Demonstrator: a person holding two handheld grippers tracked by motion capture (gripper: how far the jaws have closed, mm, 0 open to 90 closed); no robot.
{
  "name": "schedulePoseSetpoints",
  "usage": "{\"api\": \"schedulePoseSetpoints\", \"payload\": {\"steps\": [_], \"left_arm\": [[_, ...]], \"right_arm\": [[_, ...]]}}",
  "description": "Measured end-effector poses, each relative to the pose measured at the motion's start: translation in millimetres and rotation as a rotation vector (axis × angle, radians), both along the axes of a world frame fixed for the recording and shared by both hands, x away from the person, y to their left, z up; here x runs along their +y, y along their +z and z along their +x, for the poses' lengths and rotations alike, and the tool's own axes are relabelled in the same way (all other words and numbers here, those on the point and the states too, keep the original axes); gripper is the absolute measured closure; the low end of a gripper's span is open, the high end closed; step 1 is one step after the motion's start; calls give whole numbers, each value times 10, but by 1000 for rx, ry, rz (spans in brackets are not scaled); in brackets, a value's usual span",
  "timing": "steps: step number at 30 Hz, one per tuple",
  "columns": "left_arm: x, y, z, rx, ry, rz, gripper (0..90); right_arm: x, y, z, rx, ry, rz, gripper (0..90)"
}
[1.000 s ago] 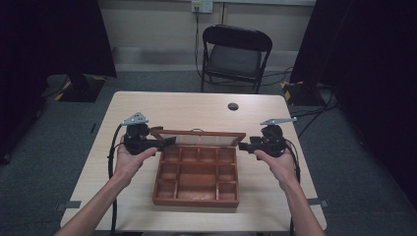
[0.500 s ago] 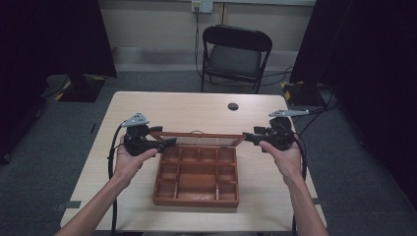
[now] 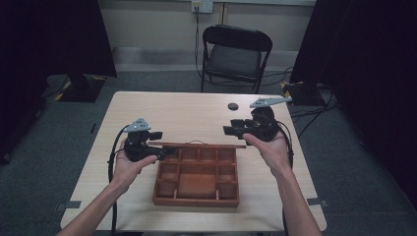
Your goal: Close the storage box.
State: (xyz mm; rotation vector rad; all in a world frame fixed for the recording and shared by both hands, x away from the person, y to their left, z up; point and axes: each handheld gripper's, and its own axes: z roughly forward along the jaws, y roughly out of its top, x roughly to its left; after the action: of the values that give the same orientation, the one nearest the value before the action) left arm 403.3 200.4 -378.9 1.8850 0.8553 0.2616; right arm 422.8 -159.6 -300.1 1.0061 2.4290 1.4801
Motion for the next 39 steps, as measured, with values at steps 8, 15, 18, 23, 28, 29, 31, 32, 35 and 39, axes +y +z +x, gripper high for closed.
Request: {"api": "schedulePoseSetpoints", "payload": {"steps": [8, 15, 18, 23, 28, 29, 31, 32, 35, 39], "left_arm": [[-5, -29, -57, -13, -9, 14, 159], [-9, -56, -101, -25, -13, 8, 158], [-7, -70, -118, -32, -14, 12, 158], [-5, -92, -117, -20, -17, -6, 159], [9, -104, -123, -25, -25, 10, 159], [9, -104, -123, -25, -25, 10, 159], [2, -116, -139, -21, -21, 7, 159], [5, -117, -144, -26, -25, 17, 159], [0, -124, -157, -27, -21, 13, 160], [-1, -124, -159, -30, -21, 19, 159]], "right_arm": [[435, 25, -99, 43, 173, 2, 688], [596, -7, -150, 84, 246, 0, 780], [653, -26, -159, 97, 268, 1, 805], [706, -74, -134, 136, 294, 3, 822], [714, -120, -103, 156, 282, -3, 832], [720, -125, -100, 163, 283, 0, 832], [735, -126, -100, 167, 286, -5, 833], [744, -129, -104, 173, 283, -7, 833], [759, -159, -95, 194, 294, -14, 812], [764, -183, -90, 203, 298, -9, 814]]}}
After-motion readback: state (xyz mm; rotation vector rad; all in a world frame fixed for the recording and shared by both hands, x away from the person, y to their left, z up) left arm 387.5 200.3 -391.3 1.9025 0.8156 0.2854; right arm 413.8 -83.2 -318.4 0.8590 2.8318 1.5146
